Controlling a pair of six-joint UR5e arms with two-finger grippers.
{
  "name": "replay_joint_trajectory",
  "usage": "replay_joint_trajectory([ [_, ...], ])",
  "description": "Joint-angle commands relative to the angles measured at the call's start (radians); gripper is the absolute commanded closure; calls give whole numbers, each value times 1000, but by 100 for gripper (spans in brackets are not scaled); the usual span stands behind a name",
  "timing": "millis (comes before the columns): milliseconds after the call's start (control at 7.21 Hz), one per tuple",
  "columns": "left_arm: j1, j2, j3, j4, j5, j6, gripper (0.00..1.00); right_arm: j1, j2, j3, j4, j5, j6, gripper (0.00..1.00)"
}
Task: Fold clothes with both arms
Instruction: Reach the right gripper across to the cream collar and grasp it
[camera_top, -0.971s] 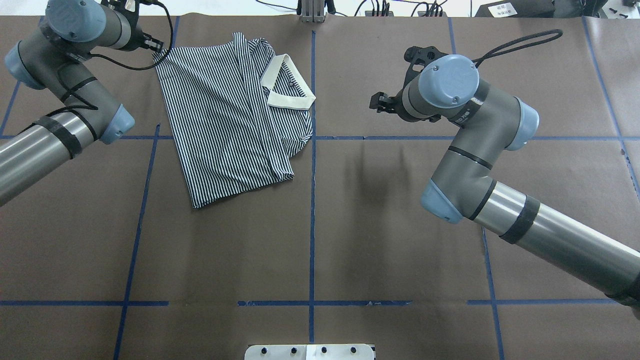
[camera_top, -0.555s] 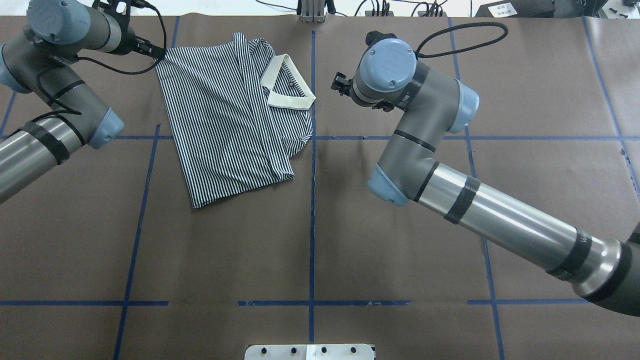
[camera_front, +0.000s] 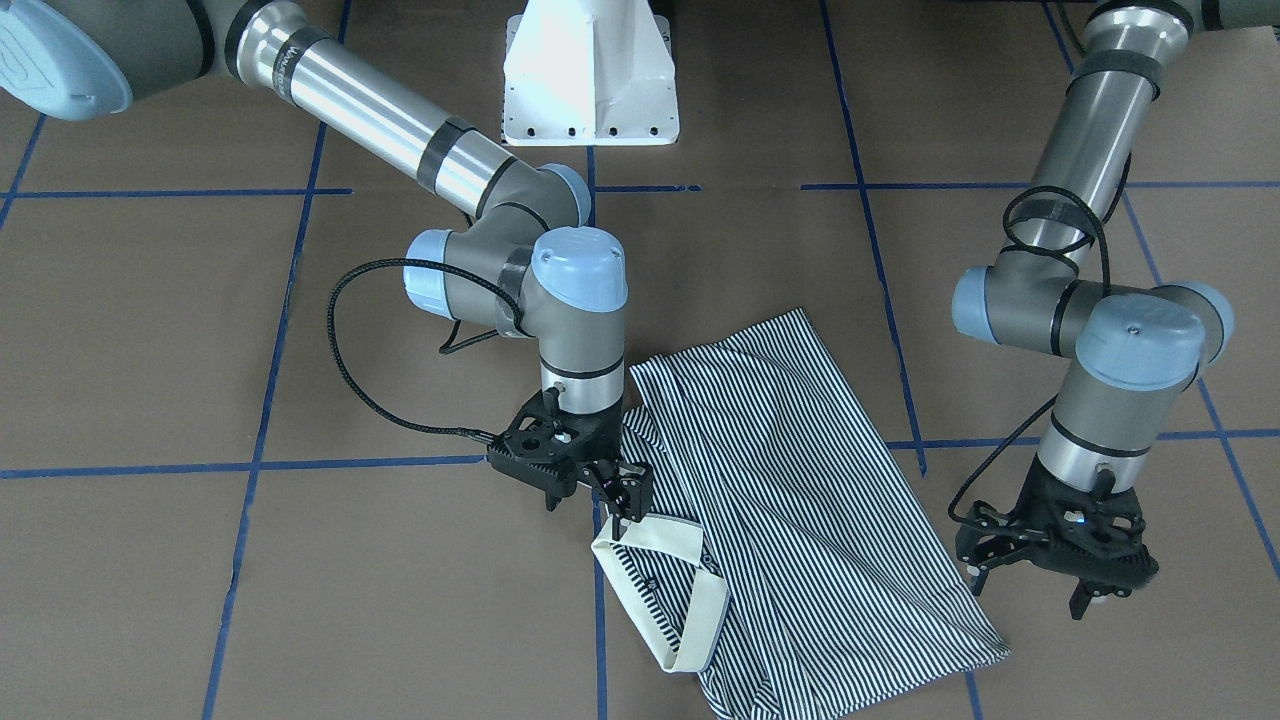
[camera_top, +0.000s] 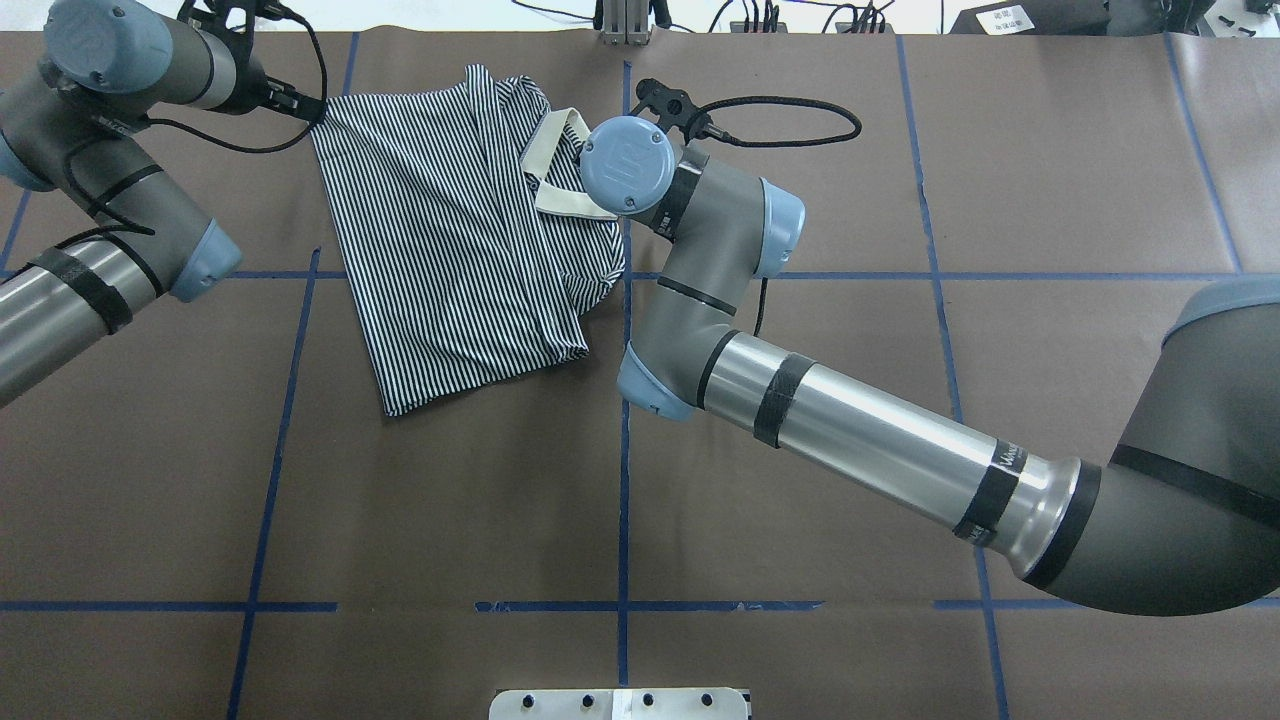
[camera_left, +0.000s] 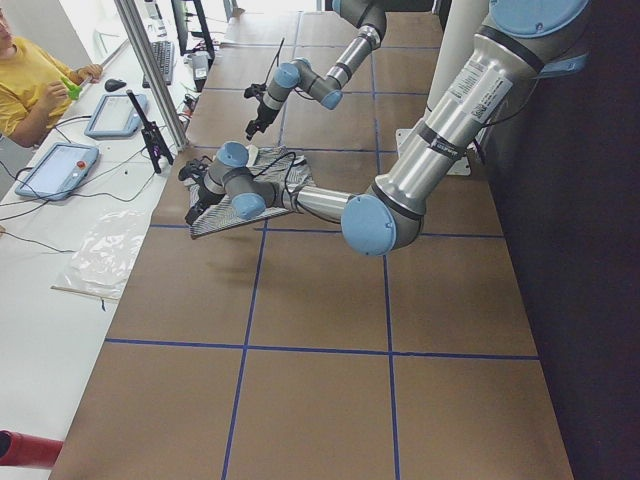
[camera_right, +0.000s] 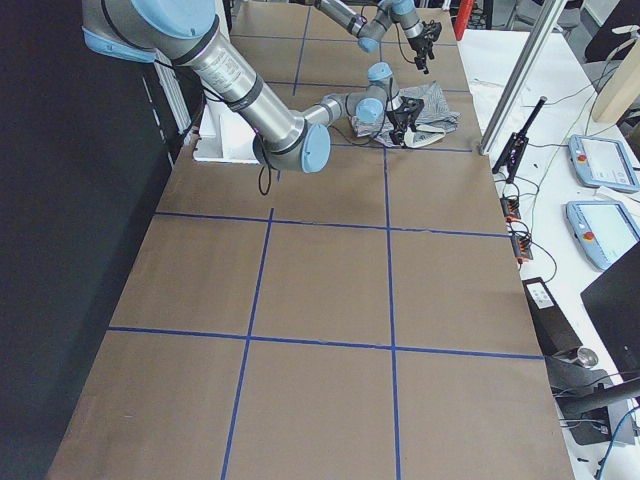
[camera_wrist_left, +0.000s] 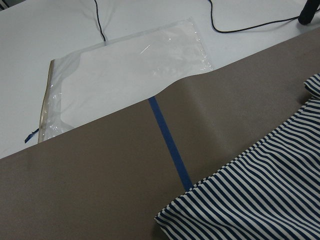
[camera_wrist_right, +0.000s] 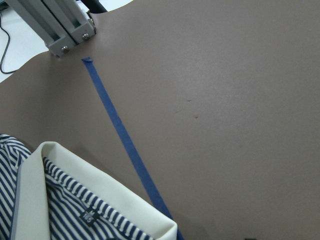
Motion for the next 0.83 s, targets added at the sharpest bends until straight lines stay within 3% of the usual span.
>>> replay_joint_trajectory([
  [0, 0, 14, 0, -6, 0, -3, 0, -20, 37, -85, 58, -33, 6, 12],
  [278, 0, 20, -2, -8, 0, -5, 0, -34, 42, -96, 61, -54, 6, 15],
  [694, -2, 37, -8, -9, 0, -5, 0, -38, 77, -156, 62, -79, 6, 32],
])
